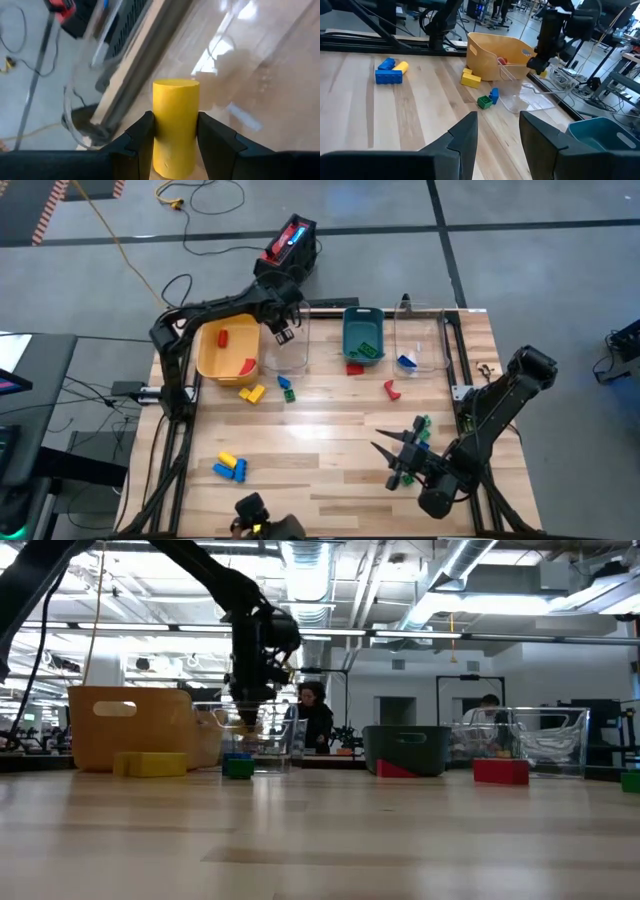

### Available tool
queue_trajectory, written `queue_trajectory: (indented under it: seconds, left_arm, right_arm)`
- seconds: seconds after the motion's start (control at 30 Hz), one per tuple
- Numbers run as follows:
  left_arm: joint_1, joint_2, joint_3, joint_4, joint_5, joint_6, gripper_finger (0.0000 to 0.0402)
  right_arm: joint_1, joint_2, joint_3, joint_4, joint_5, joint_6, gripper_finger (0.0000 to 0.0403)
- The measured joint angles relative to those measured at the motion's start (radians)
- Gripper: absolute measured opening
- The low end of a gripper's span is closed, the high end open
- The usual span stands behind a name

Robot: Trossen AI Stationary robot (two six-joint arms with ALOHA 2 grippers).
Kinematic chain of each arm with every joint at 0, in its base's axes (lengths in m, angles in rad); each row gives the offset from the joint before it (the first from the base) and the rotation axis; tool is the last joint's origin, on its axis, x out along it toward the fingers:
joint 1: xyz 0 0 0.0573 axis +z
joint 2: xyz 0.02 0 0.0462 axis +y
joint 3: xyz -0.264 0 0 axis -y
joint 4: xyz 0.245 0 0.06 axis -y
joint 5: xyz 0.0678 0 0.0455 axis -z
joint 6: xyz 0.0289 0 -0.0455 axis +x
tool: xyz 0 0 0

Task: Sort blocks
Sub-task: Put the yellow block into the left transparent bin

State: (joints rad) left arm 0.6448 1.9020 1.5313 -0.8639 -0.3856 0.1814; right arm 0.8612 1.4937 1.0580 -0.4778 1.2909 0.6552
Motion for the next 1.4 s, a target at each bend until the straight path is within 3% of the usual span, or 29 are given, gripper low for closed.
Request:
queue_trajectory:
  seconds: [0.13,0.23,0.3,0.5,0.7,0.97,1.17,1.4]
  left_arm:
    - [-0.009,-0.004,0.0,0.022,-0.005,-0.006,0.0127]
    - [-0.014,-0.005,0.0,0.02,0.167,0.064,0.0127]
    - [-0.045,-0.004,0.0,0.011,0.213,0.107,0.0127]
    - [-0.142,-0.004,0.0,-0.083,0.242,0.293,0.0127]
    - [-0.236,-0.004,-0.001,-0.078,0.285,0.38,0.0127]
    - [-0.27,-0.004,-0.001,0.017,0.286,0.385,0.0127]
    - [-0.239,-0.004,-0.001,-0.113,0.162,0.341,0.0127]
    - [-0.153,-0.003,-0.022,-0.024,0.18,0.261,0.013]
  right_arm:
    - [0.0,0.0,0.0,0.0,0.0,0.0,0.0159]
    - [0.0,0.0,0.0,0.001,0.0,0.0,0.0159]
    - [0.0,0.0,0.0,0.001,0.0,-0.001,0.0159]
    - [0.0,0.0,0.0,0.0,0.0,-0.002,0.0159]
    - [0.0,0.0,0.0,0.0,0.0,-0.006,0.0159]
    - [0.0,0.0,0.0,0.001,0.0,-0.008,0.0159]
    - [0.005,0.0,0.0,0.001,0.013,-0.012,0.0159]
    - [-0.002,0.0,0.0,0.011,0.019,-0.02,0.0159]
